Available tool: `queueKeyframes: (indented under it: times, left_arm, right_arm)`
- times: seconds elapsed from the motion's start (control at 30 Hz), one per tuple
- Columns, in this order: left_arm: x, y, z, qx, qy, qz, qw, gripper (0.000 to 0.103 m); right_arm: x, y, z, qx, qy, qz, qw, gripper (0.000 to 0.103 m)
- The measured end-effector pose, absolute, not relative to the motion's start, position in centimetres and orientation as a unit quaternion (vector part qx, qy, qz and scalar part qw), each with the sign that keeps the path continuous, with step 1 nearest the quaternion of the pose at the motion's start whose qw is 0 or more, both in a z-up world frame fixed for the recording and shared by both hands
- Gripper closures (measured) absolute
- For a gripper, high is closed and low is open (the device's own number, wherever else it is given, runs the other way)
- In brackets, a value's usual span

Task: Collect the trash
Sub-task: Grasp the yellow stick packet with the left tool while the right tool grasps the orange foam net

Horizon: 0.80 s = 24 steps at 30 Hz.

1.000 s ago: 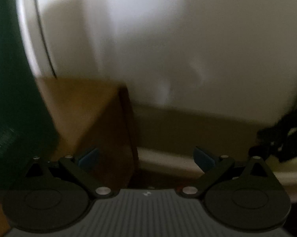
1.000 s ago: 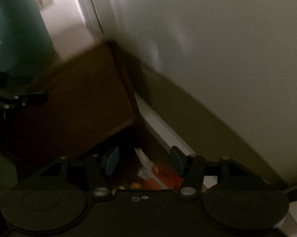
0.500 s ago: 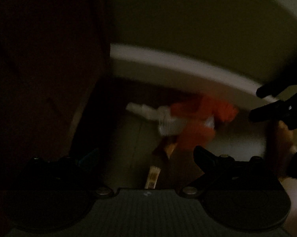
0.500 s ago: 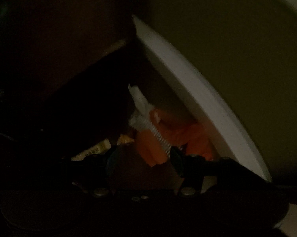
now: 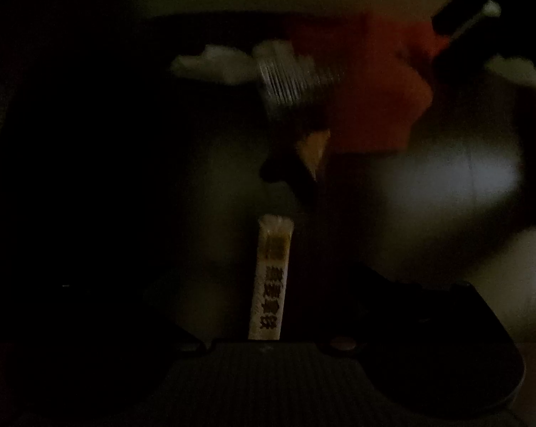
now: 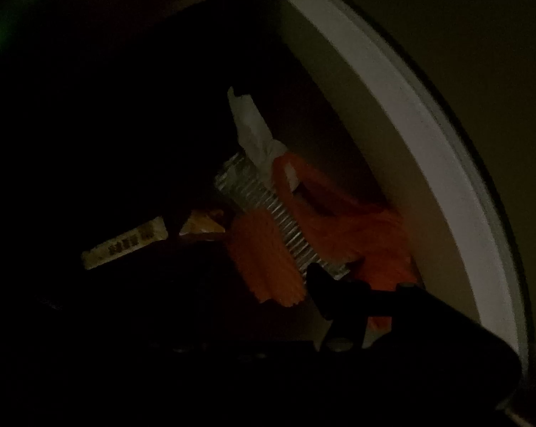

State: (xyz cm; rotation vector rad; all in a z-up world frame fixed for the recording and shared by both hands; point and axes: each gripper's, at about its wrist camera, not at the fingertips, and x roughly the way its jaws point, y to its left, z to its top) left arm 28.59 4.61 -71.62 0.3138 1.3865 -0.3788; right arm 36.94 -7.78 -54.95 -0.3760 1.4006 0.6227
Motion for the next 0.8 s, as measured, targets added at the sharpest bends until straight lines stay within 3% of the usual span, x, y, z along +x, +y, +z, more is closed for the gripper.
queueKeyframes:
  times: [0.13, 0.47, 0.57, 0.63, 0.7, 0.8]
  left_arm:
    - [28.0, 4.0, -73.5, 0.151, 0.642, -0.182, 0.729, 0.003]
    - [27.1, 3.3, -75.2, 0.181, 0.652, -0.173, 0.716, 0.053]
    - [27.1, 3.4, -75.3, 0.180, 0.654, -0.173, 0.714, 0.058]
    - [27.0, 3.4, -75.3, 0.178, 0.653, -0.173, 0.715, 0.060]
    - [26.9, 3.4, -75.2, 0.177, 0.652, -0.172, 0.717, 0.072]
    - [26.7, 3.3, -75.2, 0.174, 0.653, -0.169, 0.718, 0.079]
  right_arm:
    - [36.8, -7.4, -56.7, -0.191, 0.634, 0.294, 0.689, 0.049]
    - [36.9, -6.4, -58.6, -0.229, 0.617, 0.291, 0.694, 0.056]
    - [36.7, -5.9, -58.8, -0.242, 0.610, 0.293, 0.695, 0.058]
    - [36.6, -5.7, -58.8, -0.248, 0.606, 0.295, 0.696, 0.063]
    - [36.5, -5.6, -59.0, -0.255, 0.606, 0.292, 0.695, 0.087]
    - [36.6, -5.5, -59.4, -0.259, 0.609, 0.283, 0.694, 0.089]
